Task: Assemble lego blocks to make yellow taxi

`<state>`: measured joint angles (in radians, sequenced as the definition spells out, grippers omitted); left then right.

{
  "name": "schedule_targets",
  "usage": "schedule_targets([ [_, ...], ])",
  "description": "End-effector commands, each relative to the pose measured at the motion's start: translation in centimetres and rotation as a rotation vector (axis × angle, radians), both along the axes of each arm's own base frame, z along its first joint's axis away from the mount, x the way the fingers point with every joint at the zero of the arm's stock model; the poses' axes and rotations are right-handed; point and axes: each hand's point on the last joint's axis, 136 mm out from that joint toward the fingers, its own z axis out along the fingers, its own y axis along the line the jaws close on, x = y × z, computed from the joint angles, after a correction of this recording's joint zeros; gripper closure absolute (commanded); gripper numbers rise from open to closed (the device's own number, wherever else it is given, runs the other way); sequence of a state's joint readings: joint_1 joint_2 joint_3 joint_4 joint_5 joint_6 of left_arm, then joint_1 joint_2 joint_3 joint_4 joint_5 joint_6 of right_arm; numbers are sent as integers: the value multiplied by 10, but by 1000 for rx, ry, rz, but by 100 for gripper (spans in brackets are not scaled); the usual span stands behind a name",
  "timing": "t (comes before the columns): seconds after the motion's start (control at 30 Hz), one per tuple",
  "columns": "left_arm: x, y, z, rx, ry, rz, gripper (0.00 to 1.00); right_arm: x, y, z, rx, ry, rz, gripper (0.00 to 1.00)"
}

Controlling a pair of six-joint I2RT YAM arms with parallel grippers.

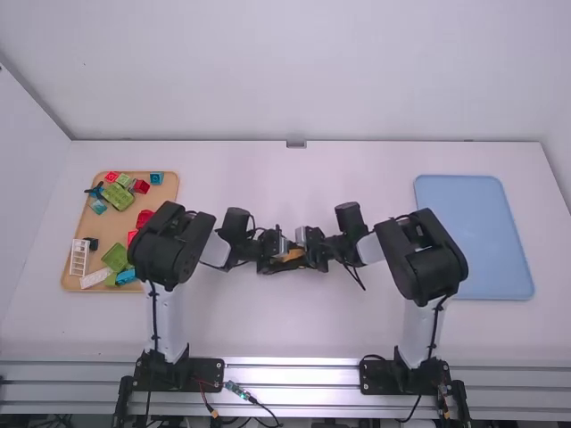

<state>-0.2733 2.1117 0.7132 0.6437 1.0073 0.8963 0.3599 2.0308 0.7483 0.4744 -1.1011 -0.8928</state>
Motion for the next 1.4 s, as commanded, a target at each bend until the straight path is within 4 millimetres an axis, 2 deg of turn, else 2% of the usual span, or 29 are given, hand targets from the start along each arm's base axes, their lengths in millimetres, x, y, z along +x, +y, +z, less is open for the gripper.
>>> schedule_targets([
  [0.0, -23, 18, -50, 151, 53, 30, 98, 9, -9, -24, -89, 17, -78, 100],
  [0.43, -22, 19, -52, 168, 85, 24, 98, 25, -11, -29, -134, 58, -171, 100],
  [0.7, -29, 21, -56, 191, 92, -19, 98, 26, -10, -28, -147, 28, -134, 100],
  [0.93, -31, 21, -56, 193, 98, -19, 98, 26, -6, -11, -56, -6, -90, 100],
  [1.07, -31, 21, -56, 192, 98, -19, 98, 31, -11, -9, -47, -9, -102, 100],
  [1.23, -28, 20, -55, 192, 98, -18, 98, 34, -15, 16, 9, -40, -91, 100],
  [1.37, -25, 19, -54, 189, 109, -9, 98, 38, -15, 25, 10, -69, -100, 100],
])
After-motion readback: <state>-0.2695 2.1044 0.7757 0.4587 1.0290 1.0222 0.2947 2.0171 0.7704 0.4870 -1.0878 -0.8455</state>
